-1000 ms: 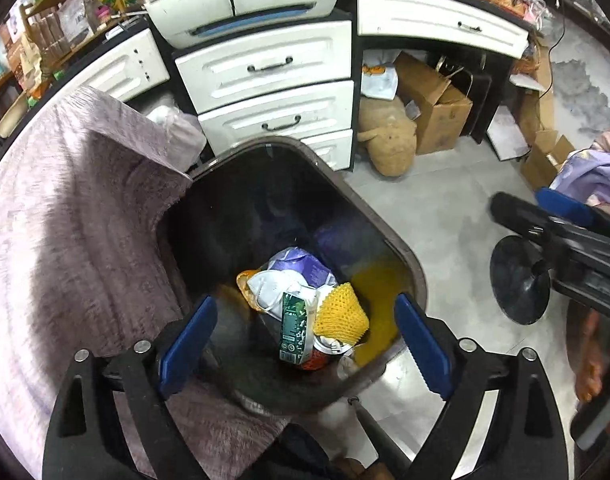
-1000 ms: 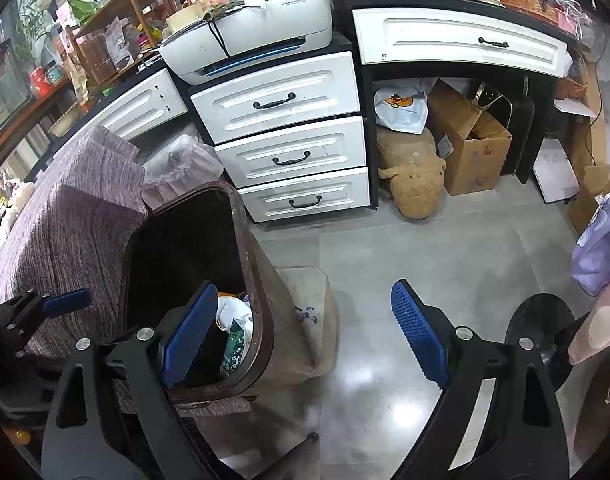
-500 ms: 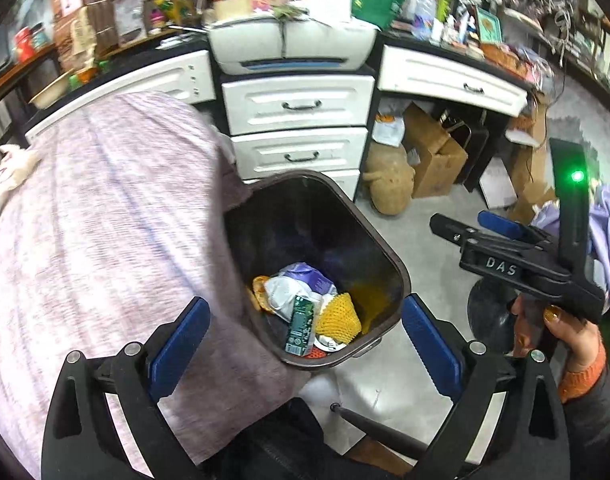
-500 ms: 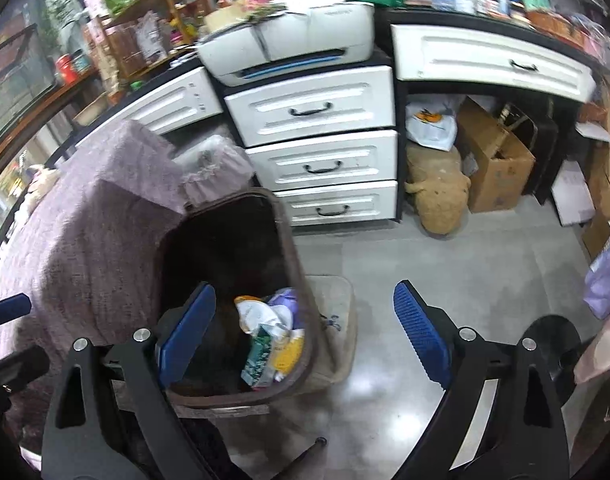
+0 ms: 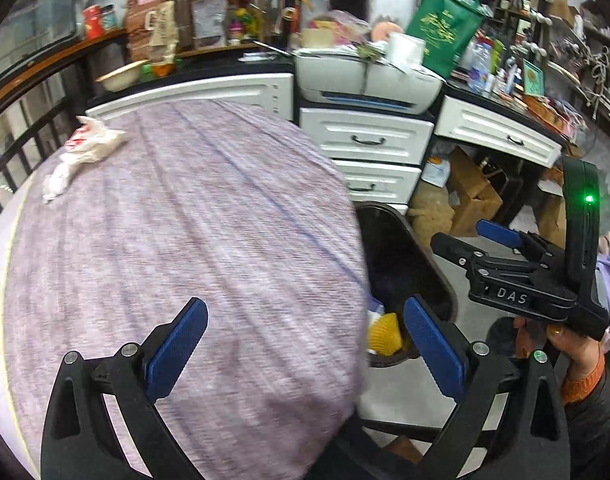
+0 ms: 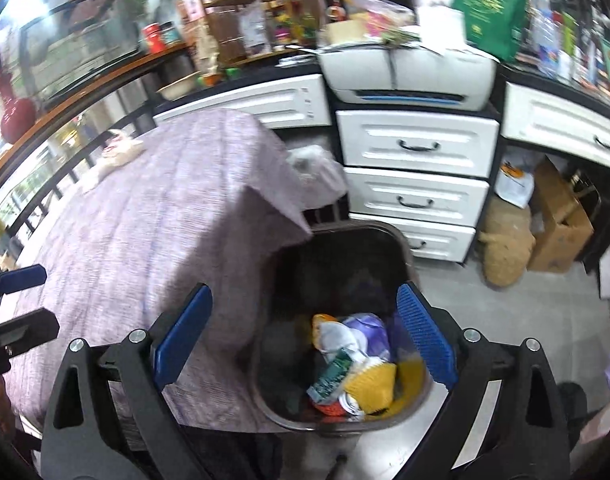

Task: Collect trash
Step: 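Move both grippers from the bin back over the table, then grasp the white tissue with the left gripper while the right gripper grasps the white plastic bag, then carry the tissue with the left gripper while the right gripper carries the plastic bag to the bin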

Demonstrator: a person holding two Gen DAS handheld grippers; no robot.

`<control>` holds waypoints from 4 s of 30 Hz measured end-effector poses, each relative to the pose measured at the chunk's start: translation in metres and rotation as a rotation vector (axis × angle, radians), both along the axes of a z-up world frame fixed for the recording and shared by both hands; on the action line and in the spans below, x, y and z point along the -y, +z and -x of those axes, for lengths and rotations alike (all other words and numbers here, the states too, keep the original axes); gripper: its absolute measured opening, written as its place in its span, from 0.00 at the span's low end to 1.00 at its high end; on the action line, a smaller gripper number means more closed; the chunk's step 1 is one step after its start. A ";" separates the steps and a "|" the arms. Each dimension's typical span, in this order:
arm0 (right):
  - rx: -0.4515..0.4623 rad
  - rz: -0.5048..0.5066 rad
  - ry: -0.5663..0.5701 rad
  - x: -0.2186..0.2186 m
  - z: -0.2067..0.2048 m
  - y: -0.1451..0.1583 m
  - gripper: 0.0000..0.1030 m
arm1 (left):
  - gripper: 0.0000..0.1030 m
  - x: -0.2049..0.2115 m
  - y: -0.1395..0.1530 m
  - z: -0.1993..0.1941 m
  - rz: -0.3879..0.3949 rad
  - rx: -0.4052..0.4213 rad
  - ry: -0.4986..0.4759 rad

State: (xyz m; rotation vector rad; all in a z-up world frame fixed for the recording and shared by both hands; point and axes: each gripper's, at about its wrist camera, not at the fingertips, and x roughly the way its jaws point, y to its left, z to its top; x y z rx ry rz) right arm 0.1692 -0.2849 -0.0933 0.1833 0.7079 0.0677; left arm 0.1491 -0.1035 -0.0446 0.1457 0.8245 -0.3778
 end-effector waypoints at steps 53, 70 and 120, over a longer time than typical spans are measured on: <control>-0.011 0.099 0.584 -0.316 -0.288 0.059 0.93 | 0.33 -0.277 -0.011 -0.268 -0.114 -0.036 0.430; -0.079 0.395 0.630 -0.414 -0.360 0.022 0.36 | 0.33 -0.311 -0.007 -0.211 -0.005 -0.047 0.497; 0.153 0.051 0.404 -0.132 -0.005 0.068 0.17 | 0.34 -0.145 0.018 0.012 0.108 0.129 0.360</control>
